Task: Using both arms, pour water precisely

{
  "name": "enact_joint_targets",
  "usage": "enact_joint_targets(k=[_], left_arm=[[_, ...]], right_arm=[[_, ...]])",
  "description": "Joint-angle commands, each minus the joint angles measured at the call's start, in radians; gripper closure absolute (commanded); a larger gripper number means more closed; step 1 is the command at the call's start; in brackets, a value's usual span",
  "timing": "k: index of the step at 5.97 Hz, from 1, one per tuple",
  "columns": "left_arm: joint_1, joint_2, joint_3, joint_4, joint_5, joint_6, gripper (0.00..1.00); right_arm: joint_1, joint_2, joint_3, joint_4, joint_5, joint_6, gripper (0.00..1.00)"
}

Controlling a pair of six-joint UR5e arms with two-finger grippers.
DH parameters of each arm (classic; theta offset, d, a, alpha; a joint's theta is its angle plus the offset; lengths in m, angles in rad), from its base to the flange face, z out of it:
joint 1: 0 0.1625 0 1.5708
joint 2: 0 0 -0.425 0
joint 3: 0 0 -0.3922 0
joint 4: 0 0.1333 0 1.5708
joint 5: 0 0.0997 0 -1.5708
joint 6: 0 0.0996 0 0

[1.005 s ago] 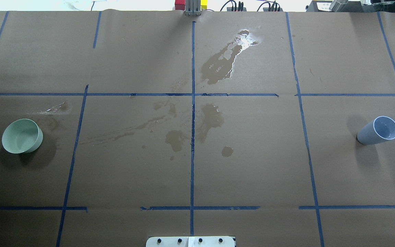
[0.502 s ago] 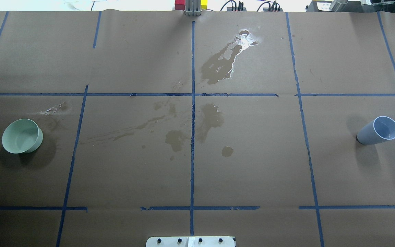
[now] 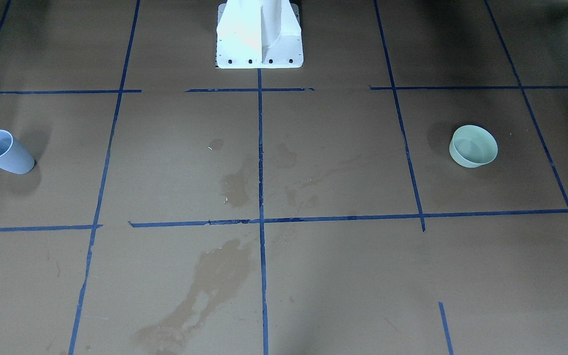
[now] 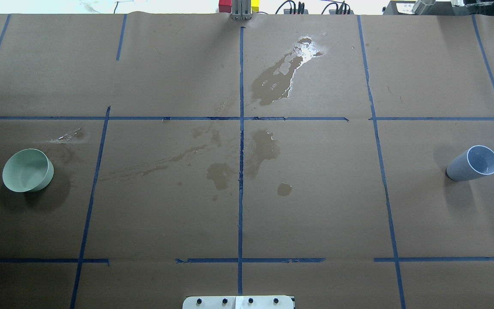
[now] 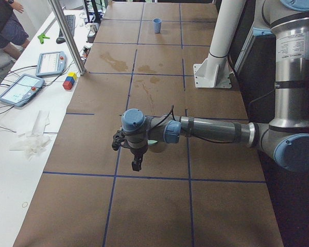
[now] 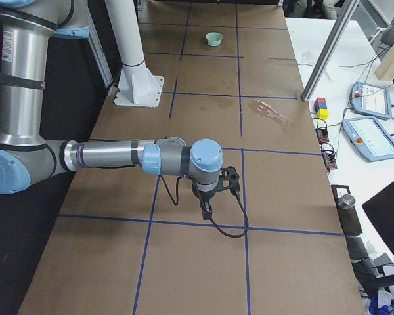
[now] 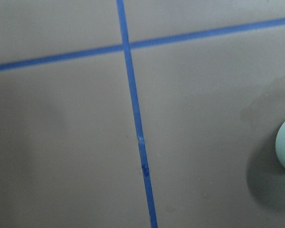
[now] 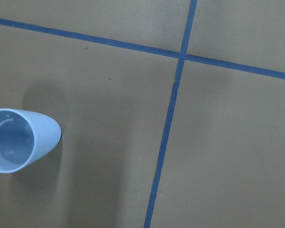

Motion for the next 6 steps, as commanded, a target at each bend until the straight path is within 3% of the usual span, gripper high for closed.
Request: enact_joint_targets(k=[1,3,5,6], left_arm=[[0.002,-0.057,-0.012,-0.004,0.000,-0.008,0.00],[0.111,-0.045,0.009,-0.164,0.005,-0.287,0.00],[0.266,-0.001,0.087,-0.499,0.010,-0.630,0.00],[0.320,0.001,0.182,-0.721,0.011,-0.785,0.00]], right_arm=[[-0.016,0.021,-0.002,0.022,0.006,0.013,0.00],[-0.048,0.041,-0.016,0.019,0.007,0.020,0.00],[-0.054,0.045,-0.020,0.024,0.007,0.024,0.00],[-0.054,0.045,-0.020,0.025,0.007,0.026,0.00]])
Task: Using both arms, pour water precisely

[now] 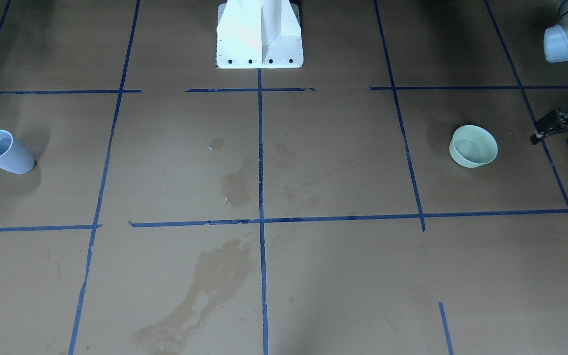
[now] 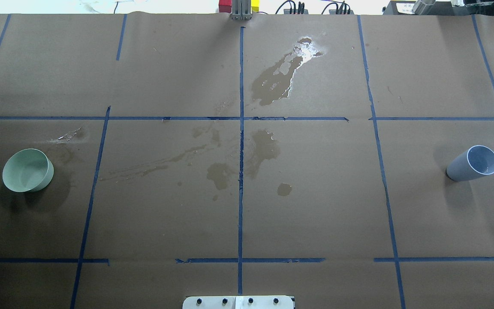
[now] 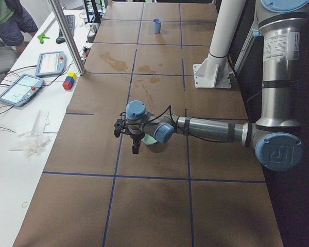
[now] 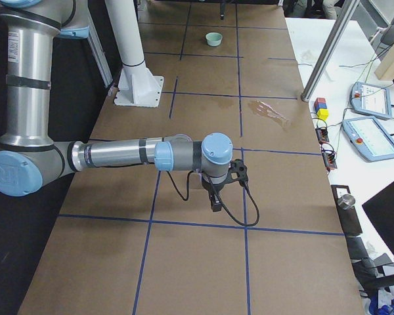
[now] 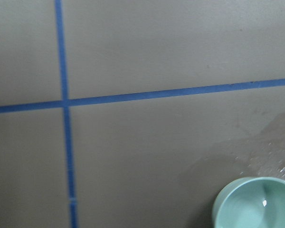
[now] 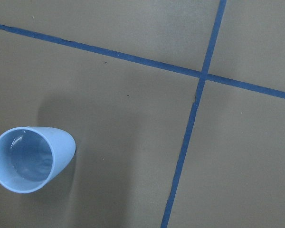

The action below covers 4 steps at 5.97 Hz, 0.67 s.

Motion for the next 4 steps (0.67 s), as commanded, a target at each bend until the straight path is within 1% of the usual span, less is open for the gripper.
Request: enact_joint_targets(k=[1,3,4], left_arm=[[0.100,0.008,0.148,-0.346,0.003,-0.253,0.00],[0.174,0.006,0.155,-0.357,0.008,-0.272,0.00],[0.185,0.002,0.155,-0.357,0.024,-0.274,0.11]], right_arm=[[-0.001,0.001,-0.001,0.002,0.000,0.000,0.00],[-0.001,0.001,-0.001,0.002,0.000,0.000,0.00],[-0.001,0.001,-0.001,0.002,0.000,0.000,0.00]])
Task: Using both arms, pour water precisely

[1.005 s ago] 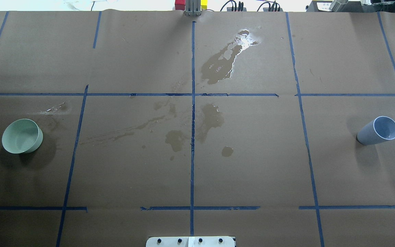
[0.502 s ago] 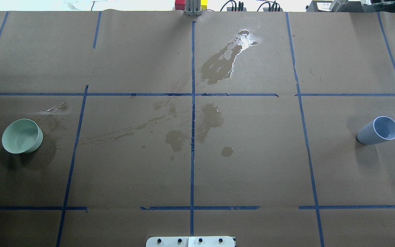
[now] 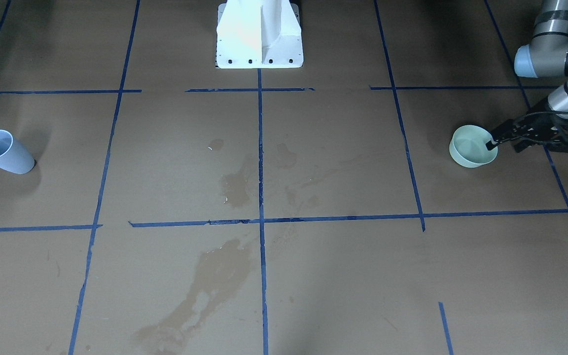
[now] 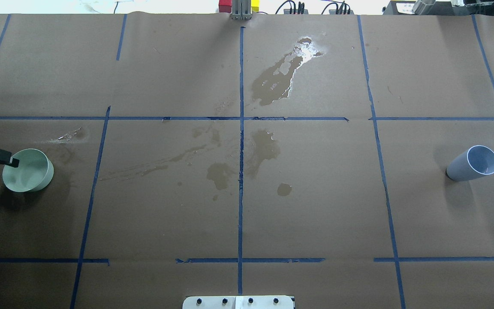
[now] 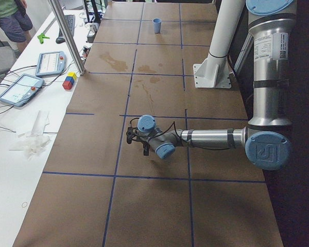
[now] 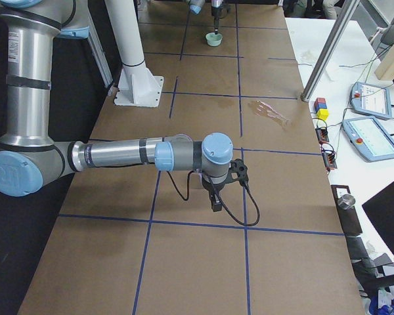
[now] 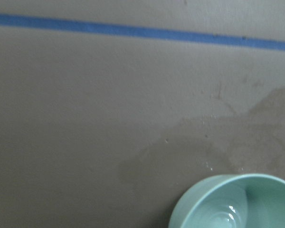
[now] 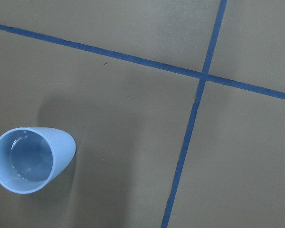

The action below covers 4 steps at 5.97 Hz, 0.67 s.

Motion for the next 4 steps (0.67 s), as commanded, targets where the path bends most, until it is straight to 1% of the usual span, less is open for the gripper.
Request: enact_joint_targets(k=[1,2,3,4], left_arm=[[0.021,-0.006,0.005,-0.001,0.013,-0.009,0.79],[0.021,-0.006,0.005,-0.001,0.013,-0.006,0.93],[0.033,-0.008,0.004,0.001,0.013,-0.006,0.96],[0.033,-0.019,-0.008,0.001,0.015,-0.003,0.97]], right_arm=[[0.000,-0.001,0.000,0.000,0.000,0.000,0.00],[0.000,-0.001,0.000,0.000,0.000,0.000,0.00],[0.000,-0.001,0.000,0.000,0.000,0.000,0.00],[0.000,-0.001,0.000,0.000,0.000,0.001,0.00]])
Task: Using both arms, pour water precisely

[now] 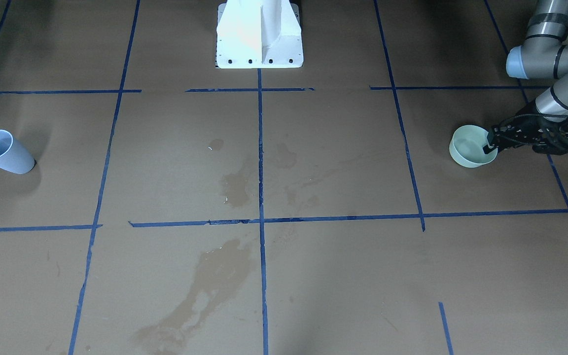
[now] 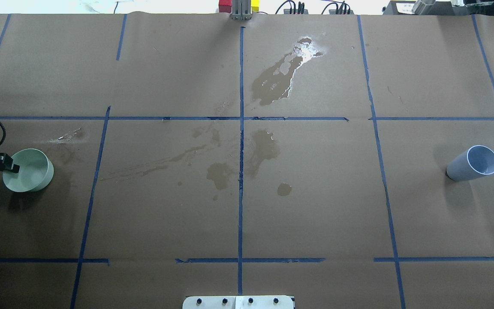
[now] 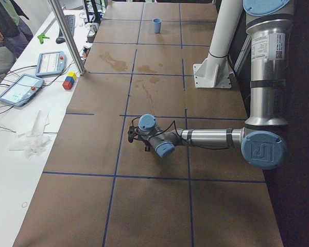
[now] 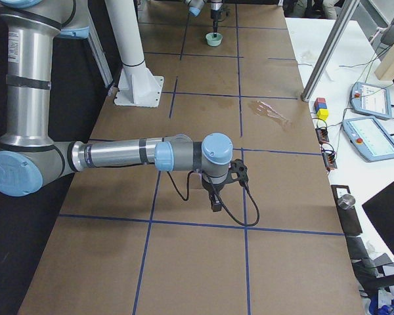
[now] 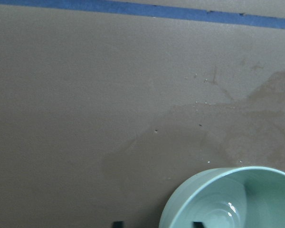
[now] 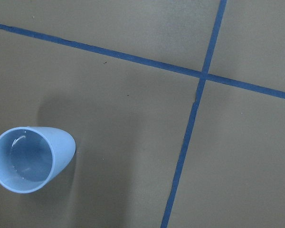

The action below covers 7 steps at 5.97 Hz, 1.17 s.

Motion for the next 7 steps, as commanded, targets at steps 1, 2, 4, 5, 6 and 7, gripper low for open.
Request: enact_joint_targets(k=[1,2,4,5,6,7], left_arm=[[0.003,-0.027,-0.015,-0.001,0.001,0.002,1.00],[-0.002,-0.053,-0.048,0.000,0.001,0.002,1.00],[-0.006,-0.203,-0.071,0.105,0.052,-0.004,0.98],[0.004,-0.315,-0.085,0.229,0.053,-0.100,0.99],[0.082,-0.421,-0.084,0.285,0.108,-0.239,1.00],[0.207,-0.527,-0.068,0.348,0.207,-0.343,0.99]], right_arm=[[0.000,0.000,0.000,0.000,0.000,0.001,0.00],[0.000,0.000,0.000,0.000,0.000,0.001,0.00],[0.000,0.000,0.002,0.000,0.000,0.001,0.00],[0.000,0.000,0.003,0.000,0.000,0.001,0.00],[0.000,0.000,0.005,0.000,0.000,0.001,0.00],[0.000,0.001,0.006,0.000,0.000,0.001,0.00]])
